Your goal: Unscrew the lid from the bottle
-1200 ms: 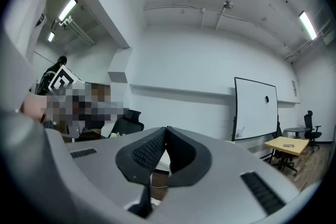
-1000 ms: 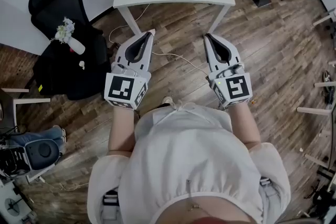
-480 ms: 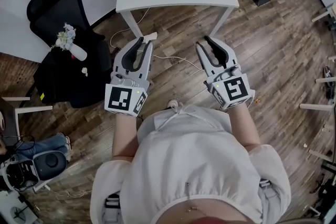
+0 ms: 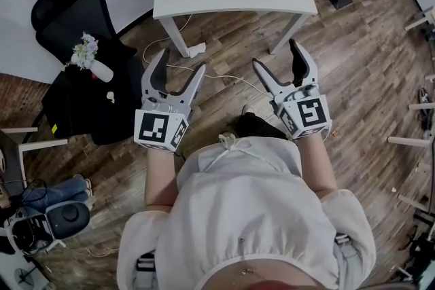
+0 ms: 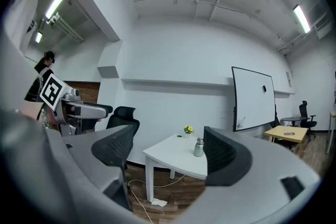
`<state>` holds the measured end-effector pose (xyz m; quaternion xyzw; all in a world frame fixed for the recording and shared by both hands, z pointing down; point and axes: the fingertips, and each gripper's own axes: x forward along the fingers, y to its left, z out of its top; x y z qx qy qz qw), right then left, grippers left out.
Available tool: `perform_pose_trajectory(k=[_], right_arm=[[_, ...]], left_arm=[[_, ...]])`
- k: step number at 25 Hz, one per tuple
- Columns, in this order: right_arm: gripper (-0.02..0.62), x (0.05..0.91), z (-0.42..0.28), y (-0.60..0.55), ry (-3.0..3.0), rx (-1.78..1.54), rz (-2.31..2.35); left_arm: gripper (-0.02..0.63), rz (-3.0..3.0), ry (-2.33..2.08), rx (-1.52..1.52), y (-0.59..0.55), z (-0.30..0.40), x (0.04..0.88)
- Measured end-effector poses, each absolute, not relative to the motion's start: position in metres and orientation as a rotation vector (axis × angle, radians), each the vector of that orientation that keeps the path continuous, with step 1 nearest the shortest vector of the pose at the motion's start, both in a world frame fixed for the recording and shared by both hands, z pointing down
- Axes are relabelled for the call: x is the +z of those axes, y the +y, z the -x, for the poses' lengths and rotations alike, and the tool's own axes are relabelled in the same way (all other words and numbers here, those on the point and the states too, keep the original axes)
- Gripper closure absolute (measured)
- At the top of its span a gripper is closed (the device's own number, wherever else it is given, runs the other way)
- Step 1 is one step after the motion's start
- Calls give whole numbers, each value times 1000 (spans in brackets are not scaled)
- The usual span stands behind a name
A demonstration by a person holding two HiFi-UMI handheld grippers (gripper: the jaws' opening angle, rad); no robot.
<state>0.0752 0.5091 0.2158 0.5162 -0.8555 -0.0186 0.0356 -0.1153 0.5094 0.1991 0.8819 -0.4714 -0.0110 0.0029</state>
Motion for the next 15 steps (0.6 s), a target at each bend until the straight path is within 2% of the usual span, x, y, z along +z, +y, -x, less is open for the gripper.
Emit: perform_pose_trajectory(k=[6,15], right_arm=[[186,229,-88,449,-2664,-39,-1524],[186,223,-129,294,-2742,-4,-1395]], left_arm=[[265,-2758,-1507,24,456,98,211],[265,-2697,-1603,70,315,57,209]])
